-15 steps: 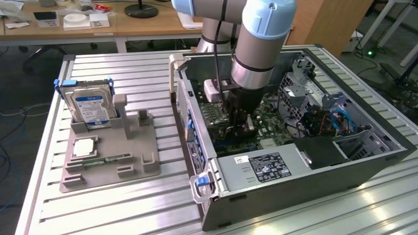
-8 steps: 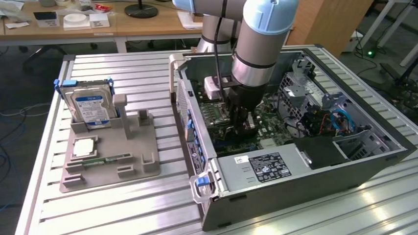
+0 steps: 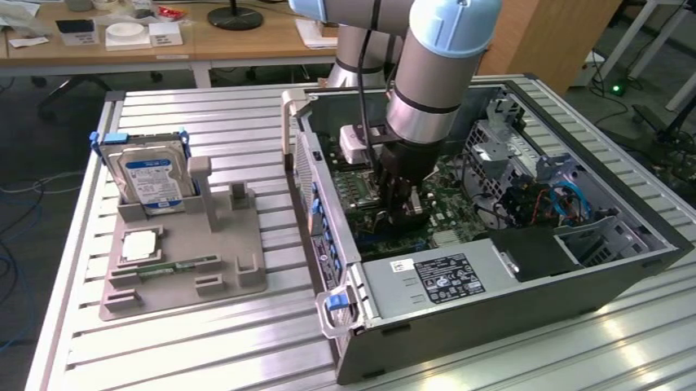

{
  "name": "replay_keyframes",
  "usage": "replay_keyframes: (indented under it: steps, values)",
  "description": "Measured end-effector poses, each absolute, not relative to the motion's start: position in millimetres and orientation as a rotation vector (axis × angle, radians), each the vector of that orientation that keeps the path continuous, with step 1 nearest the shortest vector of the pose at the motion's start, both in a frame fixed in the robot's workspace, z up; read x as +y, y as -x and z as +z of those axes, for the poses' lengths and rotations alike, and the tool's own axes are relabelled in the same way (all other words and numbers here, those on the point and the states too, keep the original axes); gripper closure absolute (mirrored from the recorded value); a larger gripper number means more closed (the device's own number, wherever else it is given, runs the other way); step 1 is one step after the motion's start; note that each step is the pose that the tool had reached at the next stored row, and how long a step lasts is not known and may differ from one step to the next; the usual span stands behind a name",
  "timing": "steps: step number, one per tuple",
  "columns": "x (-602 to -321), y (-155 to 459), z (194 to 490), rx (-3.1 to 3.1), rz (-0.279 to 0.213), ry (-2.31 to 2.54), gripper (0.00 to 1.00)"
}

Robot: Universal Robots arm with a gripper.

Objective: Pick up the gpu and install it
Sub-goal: 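Insert the gpu into the slot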

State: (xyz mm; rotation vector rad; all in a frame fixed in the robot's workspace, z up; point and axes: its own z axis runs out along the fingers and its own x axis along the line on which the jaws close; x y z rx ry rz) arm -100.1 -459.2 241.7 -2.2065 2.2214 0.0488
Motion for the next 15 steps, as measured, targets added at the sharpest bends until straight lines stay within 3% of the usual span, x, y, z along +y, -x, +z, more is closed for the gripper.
replay_keyframes:
  steps: [13, 15]
  values:
    - [-459.3, 100.1, 241.7, 2.221, 0.049, 2.207, 0.65]
    - [-459.3, 100.1, 241.8, 2.222, 0.048, 2.207, 0.73]
